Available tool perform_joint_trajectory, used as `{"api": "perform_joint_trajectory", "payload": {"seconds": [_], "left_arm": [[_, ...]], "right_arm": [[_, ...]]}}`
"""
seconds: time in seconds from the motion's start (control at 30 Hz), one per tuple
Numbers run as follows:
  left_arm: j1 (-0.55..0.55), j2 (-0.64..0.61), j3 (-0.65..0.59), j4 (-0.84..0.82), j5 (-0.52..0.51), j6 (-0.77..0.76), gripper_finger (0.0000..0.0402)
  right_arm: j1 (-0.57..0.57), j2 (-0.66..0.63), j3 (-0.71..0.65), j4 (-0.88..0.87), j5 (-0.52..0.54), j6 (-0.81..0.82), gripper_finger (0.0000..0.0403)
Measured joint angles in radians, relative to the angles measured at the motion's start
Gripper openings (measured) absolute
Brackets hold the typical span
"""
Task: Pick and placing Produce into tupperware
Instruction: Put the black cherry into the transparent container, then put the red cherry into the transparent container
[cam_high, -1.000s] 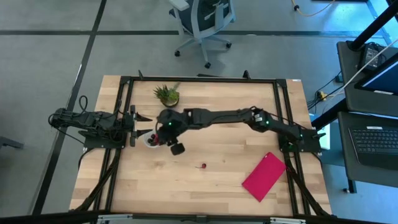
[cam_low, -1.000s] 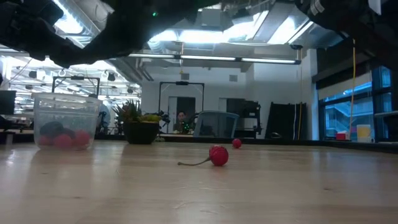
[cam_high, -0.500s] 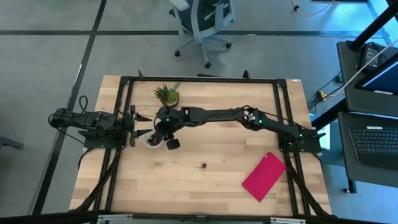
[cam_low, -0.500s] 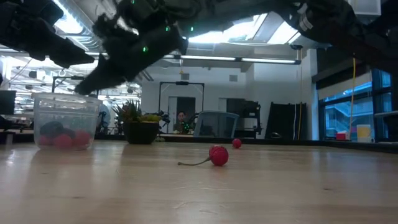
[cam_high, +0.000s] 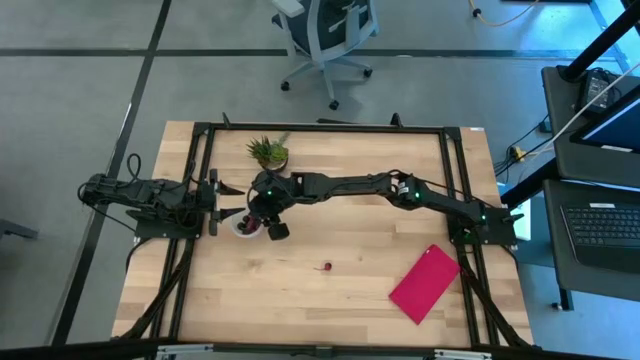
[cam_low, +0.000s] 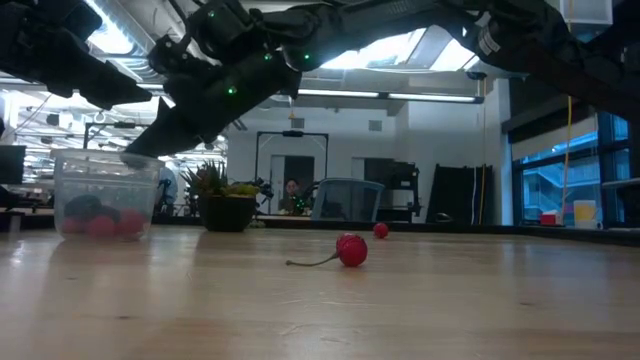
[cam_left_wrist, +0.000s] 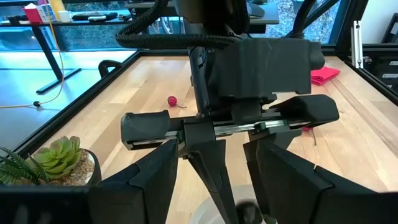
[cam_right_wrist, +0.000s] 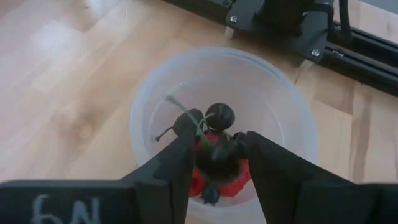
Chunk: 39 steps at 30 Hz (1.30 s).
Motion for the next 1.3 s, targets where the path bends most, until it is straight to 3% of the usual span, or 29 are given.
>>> {"api": "perform_joint_trajectory", "payload": {"seconds": [0.43, 0.63, 0.93, 1.13, 1.3], "left_arm": [[0.000, 0.000, 0.000, 0.000, 0.000, 0.000, 0.0212], [0.000, 0.000, 0.000, -0.001, 0.000, 0.000, 0.0212], [0.000, 0.000, 0.000, 0.001, 0.007, -0.001, 0.0212], [0.000, 0.000, 0.000, 0.000, 0.008, -0.001, 0.0212], [0.000, 0.000, 0.000, 0.000, 0.008, -0.001, 0.0212]], "right_arm": [[0.000, -0.010, 0.000, -0.035, 0.000, -0.001, 0.0164], [0.001, -0.109, 0.024, -0.302, 0.000, -0.079, 0.0165], [-0.004, -0.276, 0.024, -0.666, 0.000, -0.051, 0.0165], [-0.050, -0.275, 0.011, -0.941, 0.006, -0.003, 0.0165], [-0.111, -0.274, -0.075, -1.051, 0.112, 0.015, 0.0165]]}}
